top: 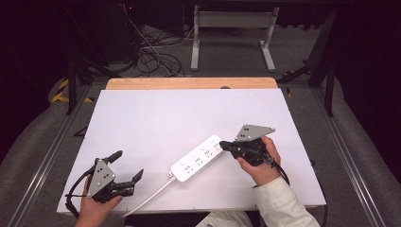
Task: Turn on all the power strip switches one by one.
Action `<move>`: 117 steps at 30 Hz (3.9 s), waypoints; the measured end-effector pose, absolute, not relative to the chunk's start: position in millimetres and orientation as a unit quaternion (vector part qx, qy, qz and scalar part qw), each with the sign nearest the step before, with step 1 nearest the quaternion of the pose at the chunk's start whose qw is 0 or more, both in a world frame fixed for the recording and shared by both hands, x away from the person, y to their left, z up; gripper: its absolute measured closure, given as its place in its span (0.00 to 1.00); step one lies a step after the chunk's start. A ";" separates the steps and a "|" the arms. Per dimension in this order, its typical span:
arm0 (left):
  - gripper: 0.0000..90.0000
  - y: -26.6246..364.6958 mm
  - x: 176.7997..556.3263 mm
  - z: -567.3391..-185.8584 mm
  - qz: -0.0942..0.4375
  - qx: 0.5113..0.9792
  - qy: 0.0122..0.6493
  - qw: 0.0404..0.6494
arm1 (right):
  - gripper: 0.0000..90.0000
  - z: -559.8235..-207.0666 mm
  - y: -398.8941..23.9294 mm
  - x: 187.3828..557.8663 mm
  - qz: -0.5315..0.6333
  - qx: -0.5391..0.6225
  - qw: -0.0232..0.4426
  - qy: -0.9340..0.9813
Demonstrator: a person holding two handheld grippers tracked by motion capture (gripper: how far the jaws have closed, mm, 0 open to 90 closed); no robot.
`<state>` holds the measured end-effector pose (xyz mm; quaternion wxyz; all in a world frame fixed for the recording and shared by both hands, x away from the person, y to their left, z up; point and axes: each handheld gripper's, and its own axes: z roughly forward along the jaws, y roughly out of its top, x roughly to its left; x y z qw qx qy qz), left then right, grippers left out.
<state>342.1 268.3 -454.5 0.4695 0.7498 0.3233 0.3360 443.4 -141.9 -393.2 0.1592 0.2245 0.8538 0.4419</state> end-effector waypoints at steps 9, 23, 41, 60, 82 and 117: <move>0.13 268.6 343.3 -454.9 0.335 0.753 0.322 0.466 | 1.00 -405.6 -130.4 468.8 0.443 0.278 0.138 0.841; 0.13 268.1 343.8 -455.8 0.330 0.752 0.328 0.467 | 1.00 -436.2 -111.7 497.0 0.416 0.295 0.143 0.848; 0.13 269.7 344.1 -455.5 0.332 0.749 0.331 0.468 | 1.00 -458.4 -100.3 510.7 0.383 0.301 0.158 0.859; 0.13 269.2 343.2 -454.9 0.336 0.750 0.328 0.466 | 1.00 -462.3 -98.3 512.2 0.387 0.308 0.155 0.855; 0.13 268.1 342.9 -455.6 0.335 0.750 0.330 0.465 | 1.00 -465.9 -92.4 508.0 0.382 0.324 0.177 0.847; 0.13 269.8 343.3 -455.0 0.336 0.747 0.332 0.467 | 1.00 -449.8 -75.0 485.1 0.439 0.255 0.145 0.849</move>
